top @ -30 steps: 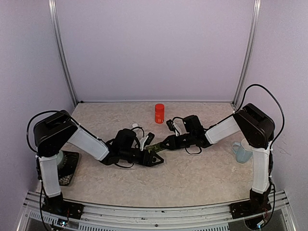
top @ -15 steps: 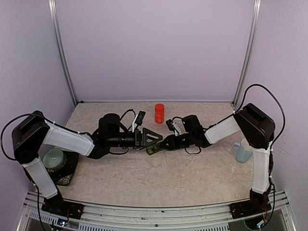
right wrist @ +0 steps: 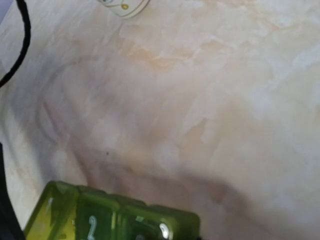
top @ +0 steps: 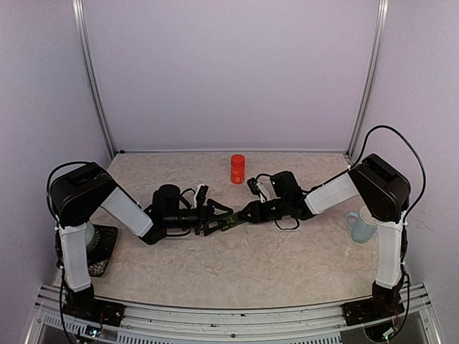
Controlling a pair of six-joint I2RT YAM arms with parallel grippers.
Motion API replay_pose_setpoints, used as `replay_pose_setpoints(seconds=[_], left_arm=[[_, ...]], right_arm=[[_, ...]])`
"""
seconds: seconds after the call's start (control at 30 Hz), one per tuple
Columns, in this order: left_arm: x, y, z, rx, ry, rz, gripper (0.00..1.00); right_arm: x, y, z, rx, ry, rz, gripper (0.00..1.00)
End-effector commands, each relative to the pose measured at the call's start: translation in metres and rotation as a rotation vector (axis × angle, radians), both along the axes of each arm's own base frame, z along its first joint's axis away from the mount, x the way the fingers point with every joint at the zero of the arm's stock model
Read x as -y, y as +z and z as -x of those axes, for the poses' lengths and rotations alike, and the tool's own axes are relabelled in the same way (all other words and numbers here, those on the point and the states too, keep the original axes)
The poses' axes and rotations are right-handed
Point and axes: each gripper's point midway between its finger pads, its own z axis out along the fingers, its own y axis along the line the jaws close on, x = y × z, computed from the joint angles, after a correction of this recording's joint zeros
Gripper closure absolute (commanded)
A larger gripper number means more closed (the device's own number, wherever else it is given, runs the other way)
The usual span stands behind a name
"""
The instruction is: Sort the pills into containers
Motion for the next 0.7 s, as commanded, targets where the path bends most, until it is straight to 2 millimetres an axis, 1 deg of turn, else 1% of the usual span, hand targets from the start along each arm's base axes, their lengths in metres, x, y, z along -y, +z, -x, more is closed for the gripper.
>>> replay_pose_setpoints(seconds=[0.0, 0.13, 0.27, 0.43, 0.6, 0.67], left_arm=[[0.006, 0.014, -0.001, 0.029, -0.017, 0.052, 0.28], [0.003, 0.003, -0.001, 0.014, -0.003, 0.019, 0.28], [0.000, -0.018, -0.005, -0.035, 0.021, -0.035, 0.28], [0.002, -0.038, -0.008, -0.078, 0.026, -0.084, 0.29], [0.002, -0.059, -0.009, -0.095, 0.042, -0.216, 0.29], [0.002, -0.060, -0.010, -0.088, 0.049, -0.246, 0.29]], right_arm=[[0.002, -0.003, 0.007, -0.017, -0.001, 0.041, 0.72], [0.000, -0.003, 0.007, -0.021, 0.002, 0.035, 0.72], [0.000, -0.006, 0.007, -0.025, 0.003, 0.038, 0.72], [0.000, -0.007, 0.007, -0.023, 0.004, 0.045, 0.72], [0.000, -0.005, 0.006, -0.018, 0.004, 0.050, 0.72], [-0.001, -0.003, 0.005, -0.014, 0.006, 0.048, 0.72]])
